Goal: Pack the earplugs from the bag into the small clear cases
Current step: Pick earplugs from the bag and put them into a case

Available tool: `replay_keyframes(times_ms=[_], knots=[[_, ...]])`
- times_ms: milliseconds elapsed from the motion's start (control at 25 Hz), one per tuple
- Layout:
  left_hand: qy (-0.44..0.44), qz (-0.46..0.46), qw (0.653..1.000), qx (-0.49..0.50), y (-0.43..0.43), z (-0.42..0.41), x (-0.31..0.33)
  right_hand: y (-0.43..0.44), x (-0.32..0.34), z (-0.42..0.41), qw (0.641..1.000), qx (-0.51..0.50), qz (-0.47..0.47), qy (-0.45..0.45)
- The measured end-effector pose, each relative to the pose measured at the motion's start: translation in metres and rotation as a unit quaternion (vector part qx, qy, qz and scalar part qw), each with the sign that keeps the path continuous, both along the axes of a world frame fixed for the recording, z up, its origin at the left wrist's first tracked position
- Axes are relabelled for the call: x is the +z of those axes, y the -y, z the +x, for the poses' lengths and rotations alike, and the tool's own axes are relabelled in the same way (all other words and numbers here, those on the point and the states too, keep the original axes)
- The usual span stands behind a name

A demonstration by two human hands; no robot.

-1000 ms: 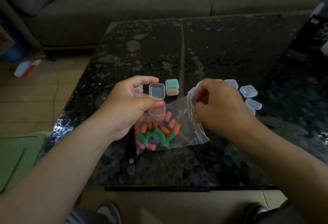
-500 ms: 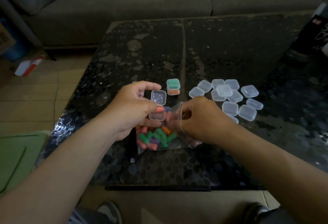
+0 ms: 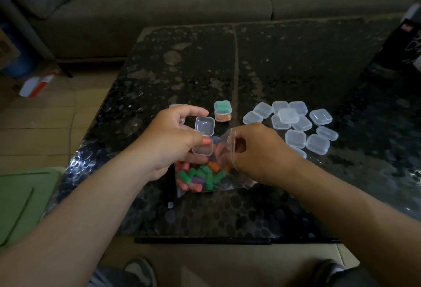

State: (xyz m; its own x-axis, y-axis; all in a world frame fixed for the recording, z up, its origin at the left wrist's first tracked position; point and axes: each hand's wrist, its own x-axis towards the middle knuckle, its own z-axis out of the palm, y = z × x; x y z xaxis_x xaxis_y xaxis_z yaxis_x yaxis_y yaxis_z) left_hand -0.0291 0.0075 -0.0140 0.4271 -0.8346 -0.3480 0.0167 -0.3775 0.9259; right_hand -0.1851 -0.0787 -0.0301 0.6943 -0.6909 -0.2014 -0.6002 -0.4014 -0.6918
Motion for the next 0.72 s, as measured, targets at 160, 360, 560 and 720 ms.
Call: replay_keyframes(times_ms=[160, 360, 560, 720], knots=[[-0.003, -0.002, 1.0, 0.003, 0.0, 0.001, 0.0, 0.001, 0.005, -0.003, 0.999, -0.02, 0.041, 0.016], [-0.002, -0.001, 1.0, 0.002, -0.001, 0.002, 0.0, 0.002, 0.015, -0.012, 0.997, -0.03, -0.065, 0.009], [-0.015, 0.005, 1.0, 0.003, -0.001, 0.004, 0.003, 0.005, 0.02, -0.017, 0.99, -0.067, -0.095, 0.078], [-0.064, -0.014, 0.998, 0.009, -0.003, 0.0, 0.009, 0.003, 0.021, -0.018, 0.974, -0.076, -0.155, 0.147]])
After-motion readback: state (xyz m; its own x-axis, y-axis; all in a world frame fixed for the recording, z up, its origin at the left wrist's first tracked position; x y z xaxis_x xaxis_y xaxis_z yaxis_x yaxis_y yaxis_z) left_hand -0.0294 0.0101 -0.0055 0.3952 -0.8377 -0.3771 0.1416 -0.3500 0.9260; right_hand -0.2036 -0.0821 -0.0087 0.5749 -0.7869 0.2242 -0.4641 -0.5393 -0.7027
